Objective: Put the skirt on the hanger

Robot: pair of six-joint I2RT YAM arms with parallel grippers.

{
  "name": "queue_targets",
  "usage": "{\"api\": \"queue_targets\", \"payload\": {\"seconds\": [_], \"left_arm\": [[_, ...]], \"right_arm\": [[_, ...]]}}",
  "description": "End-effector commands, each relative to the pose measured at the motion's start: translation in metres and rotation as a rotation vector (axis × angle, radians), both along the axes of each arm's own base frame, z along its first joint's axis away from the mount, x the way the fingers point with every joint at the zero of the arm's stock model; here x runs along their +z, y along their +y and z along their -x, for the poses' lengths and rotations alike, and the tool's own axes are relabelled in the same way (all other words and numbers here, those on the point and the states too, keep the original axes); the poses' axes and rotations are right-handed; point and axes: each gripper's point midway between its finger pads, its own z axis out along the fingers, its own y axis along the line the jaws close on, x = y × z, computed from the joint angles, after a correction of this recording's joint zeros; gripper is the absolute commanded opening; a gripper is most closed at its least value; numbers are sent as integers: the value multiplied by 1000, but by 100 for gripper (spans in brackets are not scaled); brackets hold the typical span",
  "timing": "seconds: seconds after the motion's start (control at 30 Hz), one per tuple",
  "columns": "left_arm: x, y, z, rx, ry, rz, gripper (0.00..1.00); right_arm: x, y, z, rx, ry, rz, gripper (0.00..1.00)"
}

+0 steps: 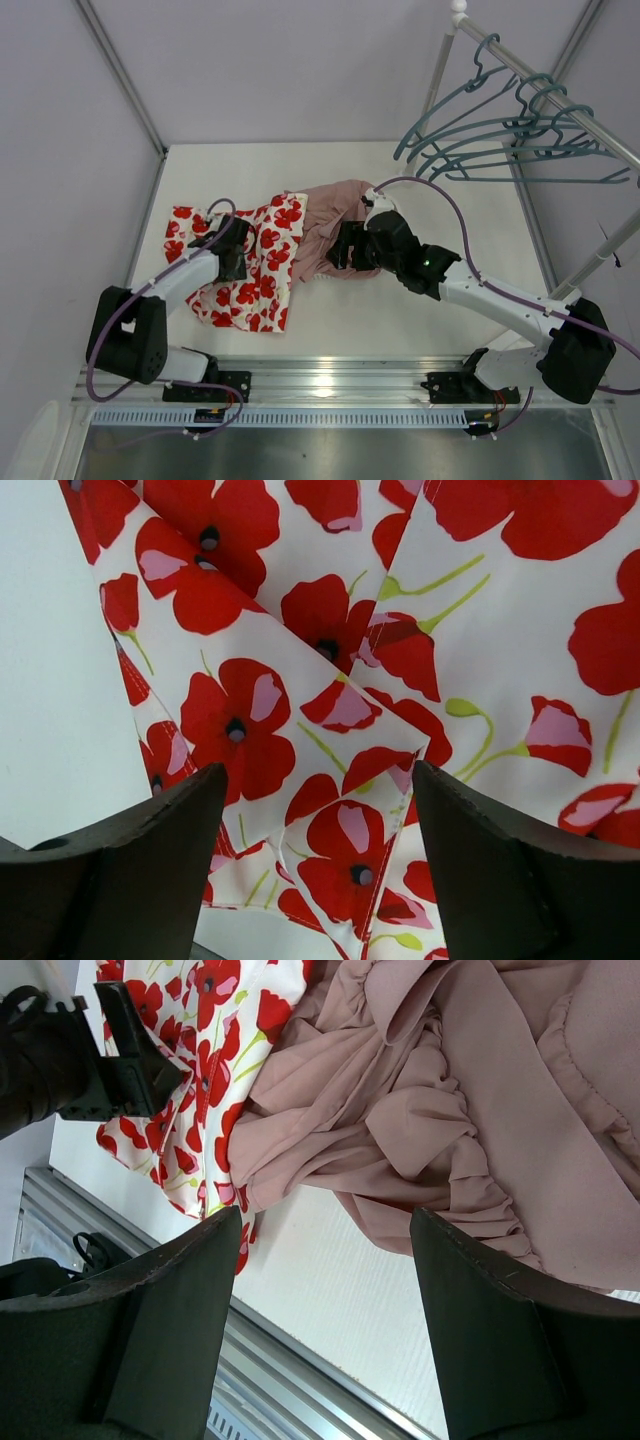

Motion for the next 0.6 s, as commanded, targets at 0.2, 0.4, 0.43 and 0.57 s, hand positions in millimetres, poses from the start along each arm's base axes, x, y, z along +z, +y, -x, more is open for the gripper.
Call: {"api": "queue_targets", "payload": {"seconds": [0.2, 0.4, 0.43, 0.57], "left_arm": [[10, 14, -12, 45, -32, -105, 47], [41, 27, -11, 123, -163, -123, 11], [46, 29, -10, 133, -180, -126, 9], [65, 43, 0, 223, -259, -133, 3]], "right_arm": [[6, 2, -5, -11, -13, -23, 74], [7, 3, -5, -7, -13, -26, 74], [5, 4, -4, -4, -10, -24, 74], [4, 5, -4, 0, -6, -24, 74]]}}
